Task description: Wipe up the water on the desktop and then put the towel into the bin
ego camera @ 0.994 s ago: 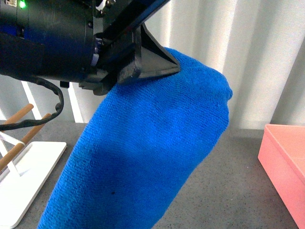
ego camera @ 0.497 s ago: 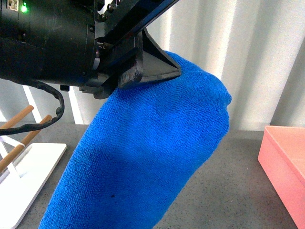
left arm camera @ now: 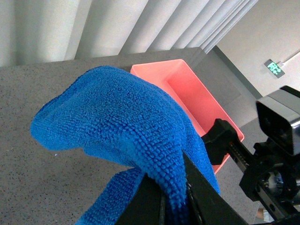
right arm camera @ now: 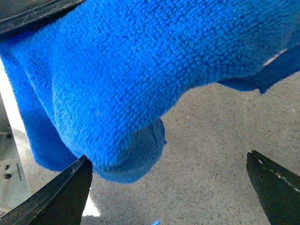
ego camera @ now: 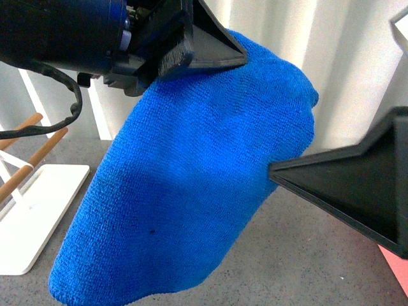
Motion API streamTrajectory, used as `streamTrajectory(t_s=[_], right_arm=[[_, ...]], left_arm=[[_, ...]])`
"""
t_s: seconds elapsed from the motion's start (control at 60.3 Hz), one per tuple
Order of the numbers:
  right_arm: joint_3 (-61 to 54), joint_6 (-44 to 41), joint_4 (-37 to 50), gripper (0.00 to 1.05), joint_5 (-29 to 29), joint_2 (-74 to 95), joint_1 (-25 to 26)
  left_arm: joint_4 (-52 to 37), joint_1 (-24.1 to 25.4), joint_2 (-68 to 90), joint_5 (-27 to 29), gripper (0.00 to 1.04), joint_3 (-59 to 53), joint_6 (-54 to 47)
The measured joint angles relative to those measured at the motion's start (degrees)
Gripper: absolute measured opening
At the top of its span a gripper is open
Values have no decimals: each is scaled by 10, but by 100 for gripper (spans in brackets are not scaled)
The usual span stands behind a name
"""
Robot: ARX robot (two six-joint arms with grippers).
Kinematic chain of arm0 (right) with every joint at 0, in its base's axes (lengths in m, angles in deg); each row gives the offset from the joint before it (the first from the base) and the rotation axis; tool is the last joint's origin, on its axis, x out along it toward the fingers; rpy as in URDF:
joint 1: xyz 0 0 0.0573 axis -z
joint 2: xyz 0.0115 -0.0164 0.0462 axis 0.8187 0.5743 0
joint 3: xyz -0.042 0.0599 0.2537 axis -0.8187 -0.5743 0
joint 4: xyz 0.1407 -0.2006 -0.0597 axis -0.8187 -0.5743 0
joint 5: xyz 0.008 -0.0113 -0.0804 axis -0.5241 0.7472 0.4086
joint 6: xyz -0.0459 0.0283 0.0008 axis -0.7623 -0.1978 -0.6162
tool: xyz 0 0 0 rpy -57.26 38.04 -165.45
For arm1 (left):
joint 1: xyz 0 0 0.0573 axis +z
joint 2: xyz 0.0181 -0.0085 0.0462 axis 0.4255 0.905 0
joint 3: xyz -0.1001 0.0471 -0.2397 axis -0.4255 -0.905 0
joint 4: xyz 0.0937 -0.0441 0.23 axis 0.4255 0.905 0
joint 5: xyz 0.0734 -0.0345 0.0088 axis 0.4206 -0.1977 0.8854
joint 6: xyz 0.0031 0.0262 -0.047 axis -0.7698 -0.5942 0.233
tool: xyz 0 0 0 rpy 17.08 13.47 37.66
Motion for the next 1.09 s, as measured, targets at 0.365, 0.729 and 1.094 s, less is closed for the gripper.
streamTrajectory(t_s=[0.365, 0.729, 1.094], right_arm=[[55, 47, 44, 98, 14, 76, -67], [77, 81, 98, 70, 33, 93, -100], [82, 125, 103, 19, 58, 102, -102]], left_arm=[[0, 0, 0, 0, 4, 0, 0], [0, 0, 0, 0, 4, 0, 0], [0, 0, 0, 0, 30, 0, 0]])
